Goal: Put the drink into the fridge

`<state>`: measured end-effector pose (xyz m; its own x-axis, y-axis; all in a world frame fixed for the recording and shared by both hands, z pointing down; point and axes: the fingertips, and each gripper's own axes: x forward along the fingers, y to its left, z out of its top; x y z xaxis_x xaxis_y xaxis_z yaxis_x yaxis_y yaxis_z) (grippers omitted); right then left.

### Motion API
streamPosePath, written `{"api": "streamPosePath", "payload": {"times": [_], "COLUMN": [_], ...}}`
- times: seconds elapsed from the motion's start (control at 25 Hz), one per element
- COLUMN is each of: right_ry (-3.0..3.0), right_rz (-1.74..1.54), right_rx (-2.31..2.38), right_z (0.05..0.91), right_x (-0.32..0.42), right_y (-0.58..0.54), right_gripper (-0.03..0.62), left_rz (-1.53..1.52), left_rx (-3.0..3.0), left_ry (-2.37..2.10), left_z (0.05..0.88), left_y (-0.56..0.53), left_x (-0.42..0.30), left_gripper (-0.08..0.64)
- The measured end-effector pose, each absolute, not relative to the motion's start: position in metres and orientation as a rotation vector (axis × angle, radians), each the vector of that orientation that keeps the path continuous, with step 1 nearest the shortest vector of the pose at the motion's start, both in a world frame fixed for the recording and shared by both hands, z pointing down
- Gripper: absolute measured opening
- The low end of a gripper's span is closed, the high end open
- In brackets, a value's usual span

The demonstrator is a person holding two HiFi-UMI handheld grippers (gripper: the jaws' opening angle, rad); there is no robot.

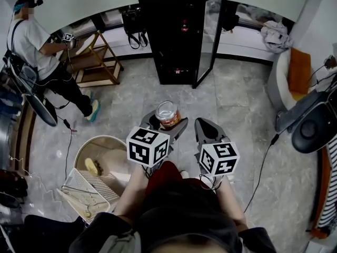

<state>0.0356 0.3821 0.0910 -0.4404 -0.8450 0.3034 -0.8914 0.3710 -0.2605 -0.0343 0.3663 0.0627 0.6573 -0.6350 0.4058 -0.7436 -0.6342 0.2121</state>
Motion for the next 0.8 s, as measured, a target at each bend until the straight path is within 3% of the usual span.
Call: {"api": "streamPosePath", "payload": {"times": [0.8], "right_ry": [-2.478], "right_rz": [0.624], "right_rx": [1.658], "right_z": [0.095], "right_x": [0.055], "right_y": [0.343], "right_gripper": [0.018], "left_rz": [0.423], "left_rx": [2.559], "left_ry": [-1.073], "left_z": [0.056], "left_y": [0.321], "left_x": [-0.019], "left_gripper": [0.342]}}
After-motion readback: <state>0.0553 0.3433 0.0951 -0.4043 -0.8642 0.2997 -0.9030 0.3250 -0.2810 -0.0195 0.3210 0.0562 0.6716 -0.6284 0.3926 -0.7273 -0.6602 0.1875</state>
